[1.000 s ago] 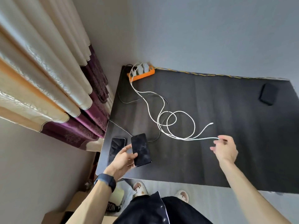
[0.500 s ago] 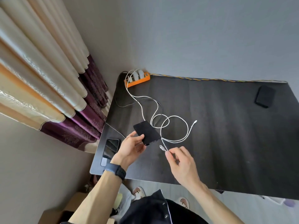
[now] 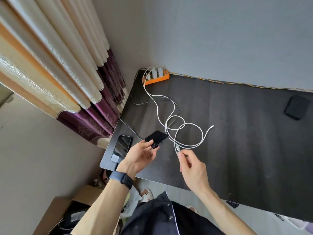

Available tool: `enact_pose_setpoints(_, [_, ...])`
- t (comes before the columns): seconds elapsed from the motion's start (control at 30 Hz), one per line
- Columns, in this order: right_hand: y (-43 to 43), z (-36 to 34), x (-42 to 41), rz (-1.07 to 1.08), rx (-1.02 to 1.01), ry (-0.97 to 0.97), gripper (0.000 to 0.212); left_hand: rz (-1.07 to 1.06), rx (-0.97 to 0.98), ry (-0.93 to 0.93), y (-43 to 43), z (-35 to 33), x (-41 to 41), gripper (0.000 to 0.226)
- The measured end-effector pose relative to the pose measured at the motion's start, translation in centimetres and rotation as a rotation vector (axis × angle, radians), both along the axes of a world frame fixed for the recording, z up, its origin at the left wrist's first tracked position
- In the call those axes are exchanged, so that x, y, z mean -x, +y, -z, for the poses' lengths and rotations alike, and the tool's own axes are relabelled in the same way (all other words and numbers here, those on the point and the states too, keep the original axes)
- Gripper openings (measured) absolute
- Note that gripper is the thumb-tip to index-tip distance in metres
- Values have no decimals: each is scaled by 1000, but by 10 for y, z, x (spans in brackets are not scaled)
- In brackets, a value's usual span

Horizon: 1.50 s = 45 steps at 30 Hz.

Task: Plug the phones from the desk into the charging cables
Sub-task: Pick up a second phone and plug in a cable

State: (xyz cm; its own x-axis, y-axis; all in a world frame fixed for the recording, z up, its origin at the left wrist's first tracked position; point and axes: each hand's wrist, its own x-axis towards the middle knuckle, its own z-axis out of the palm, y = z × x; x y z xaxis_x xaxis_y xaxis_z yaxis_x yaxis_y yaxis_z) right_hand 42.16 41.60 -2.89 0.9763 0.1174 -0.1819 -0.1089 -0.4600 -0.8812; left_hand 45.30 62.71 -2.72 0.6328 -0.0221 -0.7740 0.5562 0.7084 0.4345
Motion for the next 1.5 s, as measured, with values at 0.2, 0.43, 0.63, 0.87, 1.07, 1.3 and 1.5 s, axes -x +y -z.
enact_pose_setpoints(0.2, [5, 1, -4, 17, 55, -89, 8, -25, 29, -34, -5, 3, 2, 47])
enact_pose_setpoints(0.43, [8, 1, -9, -3, 112, -243, 10, 52, -9, -84, -15, 2, 1, 39])
enact_pose_setpoints(0.63, [10, -2, -13, -58, 124, -159, 17, 17, -13, -31, -21, 10, -2, 63])
enact_pose_setpoints(0.87, [9, -5, -16, -111, 95, -6, 26, 32, -5, -33, -26, 12, -8, 63])
enact_pose_setpoints(1.07, [9, -7, -19, -72, 68, 72, 31, 79, -46, -44, -26, 16, -9, 67])
enact_pose_setpoints(1.3, [11, -8, -18, -53, 99, 125, 32, 64, -119, -63, -25, 11, -6, 71])
enact_pose_setpoints(1.5, [16, -7, -15, -41, 140, 145, 32, 132, -283, -186, -26, 6, -3, 78])
